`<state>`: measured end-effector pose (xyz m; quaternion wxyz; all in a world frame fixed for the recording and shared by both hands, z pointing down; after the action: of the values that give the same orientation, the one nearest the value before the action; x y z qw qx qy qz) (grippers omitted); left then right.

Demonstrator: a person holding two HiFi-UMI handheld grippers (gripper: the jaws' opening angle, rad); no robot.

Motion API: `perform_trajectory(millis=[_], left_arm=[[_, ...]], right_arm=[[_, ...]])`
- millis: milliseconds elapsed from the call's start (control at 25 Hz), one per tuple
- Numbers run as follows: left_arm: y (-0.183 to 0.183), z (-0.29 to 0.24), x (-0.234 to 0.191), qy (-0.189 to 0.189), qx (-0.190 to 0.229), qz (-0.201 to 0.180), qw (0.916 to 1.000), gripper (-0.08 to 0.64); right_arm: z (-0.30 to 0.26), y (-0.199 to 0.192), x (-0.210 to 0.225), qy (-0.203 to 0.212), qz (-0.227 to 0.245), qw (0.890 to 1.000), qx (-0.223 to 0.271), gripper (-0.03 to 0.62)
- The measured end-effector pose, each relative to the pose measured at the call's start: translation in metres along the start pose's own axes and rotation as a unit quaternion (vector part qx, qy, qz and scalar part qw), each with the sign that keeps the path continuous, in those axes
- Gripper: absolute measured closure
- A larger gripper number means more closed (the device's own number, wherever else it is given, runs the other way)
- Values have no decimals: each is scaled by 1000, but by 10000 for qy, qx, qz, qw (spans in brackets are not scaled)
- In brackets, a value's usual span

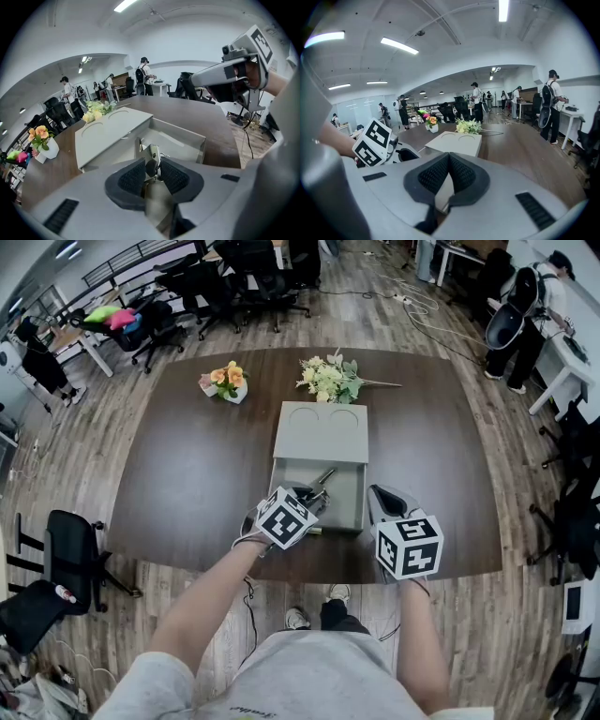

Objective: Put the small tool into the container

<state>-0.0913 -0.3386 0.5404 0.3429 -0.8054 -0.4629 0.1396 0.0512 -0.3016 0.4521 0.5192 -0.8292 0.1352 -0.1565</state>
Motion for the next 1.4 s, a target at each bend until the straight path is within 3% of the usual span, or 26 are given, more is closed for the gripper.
perform_trajectory(millis=[520, 1080, 1400], left_arm=[[-3, -4, 6, -174, -73, -57, 9998, 433], [15, 21, -8, -5, 634, 678, 9957, 430], [27, 57, -34, 460, 1199, 1239, 9840, 451]], right_arm=[[1, -3, 0, -35, -23, 10000, -59, 588], [-2, 2, -3, -25, -29, 10000, -10, 588], [-4, 18, -6, 5, 12, 9999, 135, 588]])
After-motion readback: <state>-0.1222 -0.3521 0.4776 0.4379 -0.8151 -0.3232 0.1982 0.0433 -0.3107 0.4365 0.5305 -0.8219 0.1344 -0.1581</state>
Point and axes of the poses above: the fingertips, and each gripper's own axes: z backward along the fingers, x to its right, y out of its top, the point moved 4 cm from there along z, backward along the fingers, and after that the axes turned 3 degrees about x, right-handed, at the moved point
